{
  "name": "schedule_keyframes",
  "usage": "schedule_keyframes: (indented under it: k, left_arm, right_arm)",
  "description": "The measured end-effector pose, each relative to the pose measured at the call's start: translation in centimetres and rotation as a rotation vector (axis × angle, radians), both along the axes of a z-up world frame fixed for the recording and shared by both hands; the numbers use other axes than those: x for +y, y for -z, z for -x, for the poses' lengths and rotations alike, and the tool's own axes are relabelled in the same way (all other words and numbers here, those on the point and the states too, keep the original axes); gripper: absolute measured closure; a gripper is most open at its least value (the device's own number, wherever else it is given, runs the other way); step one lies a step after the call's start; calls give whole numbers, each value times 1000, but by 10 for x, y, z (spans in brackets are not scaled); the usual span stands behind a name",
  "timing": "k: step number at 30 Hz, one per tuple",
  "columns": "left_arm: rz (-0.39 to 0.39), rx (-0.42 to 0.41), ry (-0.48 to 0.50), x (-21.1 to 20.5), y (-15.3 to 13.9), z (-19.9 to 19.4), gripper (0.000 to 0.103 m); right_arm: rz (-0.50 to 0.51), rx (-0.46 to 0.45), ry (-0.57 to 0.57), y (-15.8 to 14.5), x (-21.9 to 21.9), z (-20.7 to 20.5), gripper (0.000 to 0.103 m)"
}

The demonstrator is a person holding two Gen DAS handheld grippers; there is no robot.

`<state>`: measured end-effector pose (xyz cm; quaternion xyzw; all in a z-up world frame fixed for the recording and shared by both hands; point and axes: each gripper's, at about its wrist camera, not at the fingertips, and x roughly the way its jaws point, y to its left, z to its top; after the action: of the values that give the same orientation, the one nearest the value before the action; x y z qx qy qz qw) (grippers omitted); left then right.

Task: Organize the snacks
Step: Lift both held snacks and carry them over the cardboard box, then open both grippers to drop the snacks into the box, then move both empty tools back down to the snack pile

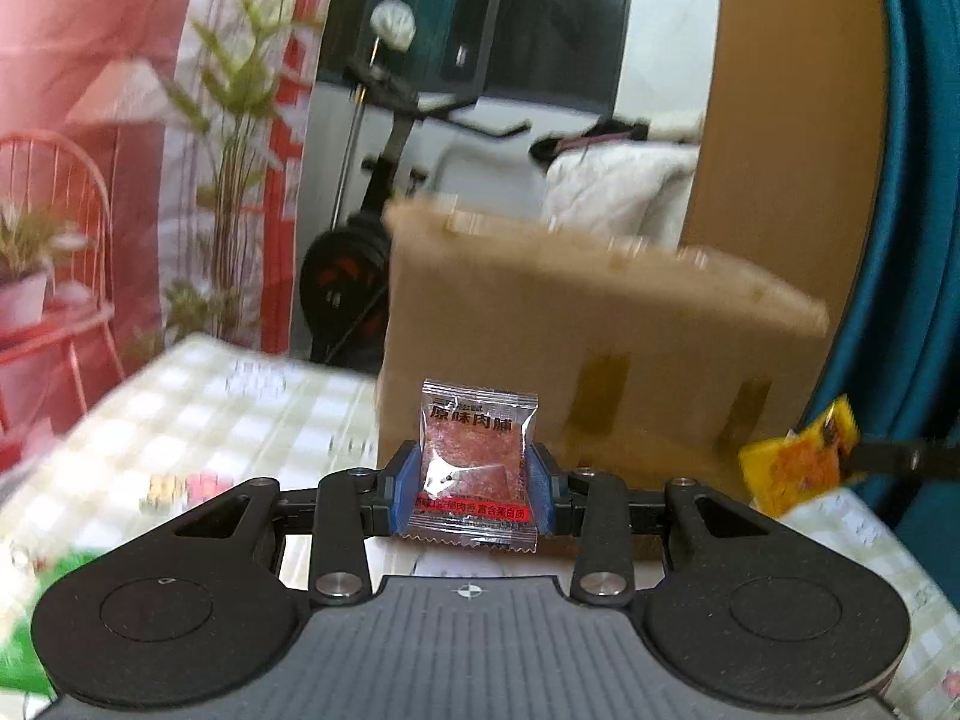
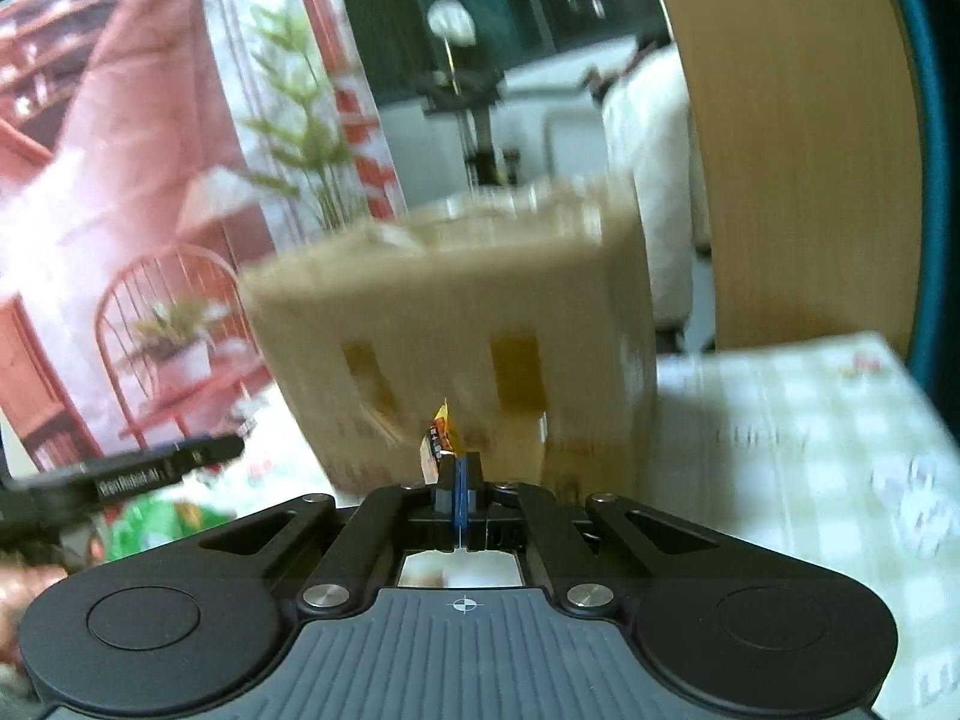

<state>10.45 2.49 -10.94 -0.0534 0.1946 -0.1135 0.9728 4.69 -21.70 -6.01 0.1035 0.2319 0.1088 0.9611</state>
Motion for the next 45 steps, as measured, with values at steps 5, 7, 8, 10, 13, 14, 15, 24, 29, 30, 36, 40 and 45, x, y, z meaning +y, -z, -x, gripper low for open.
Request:
schedule_keyframes:
  k: [5,7,8,10,13,14,15,24,29,30,36,40,45]
  left_arm:
    - [-6,-118,21,-11,-42,-11,63]
    - [7,-151,31,-18,-60,-23,63]
    - [11,-162,40,-22,-66,-30,63]
    - [1,-184,49,-33,-79,-48,63]
    - [-19,-176,69,-52,-87,-77,63]
    - [-23,-164,76,-59,-87,-88,63]
    - [-28,-153,80,-67,-86,-99,63]
    - [-95,-16,109,-84,-64,-147,51]
    - [-83,15,75,-65,-61,-135,36]
    - [-76,23,77,-60,-61,-131,36]
    - [-74,2,96,-43,-69,-96,32]
    - [-59,-1,94,-34,-70,-73,28]
    - [-47,15,88,-26,-58,-52,28]
  right_arm:
    - [19,-148,-2,-59,-11,-16,103]
    - [43,-190,2,-76,-15,-30,103]
    - [56,-203,4,-82,-16,-40,103]
    - [90,-205,18,-88,-18,-61,103]
    - [145,-163,48,-82,-19,-99,103]
    - [151,-139,58,-78,-21,-110,103]
    - [158,-115,74,-72,-22,-121,103]
    - [181,-7,114,-26,-12,-144,88]
    - [221,-26,89,-32,-4,-122,72]
    - [225,-28,86,-34,-6,-115,71]
    - [206,-51,50,-42,-6,-79,62]
    - [199,-52,40,-40,-5,-61,62]
    - [189,-48,46,-32,-7,-40,62]
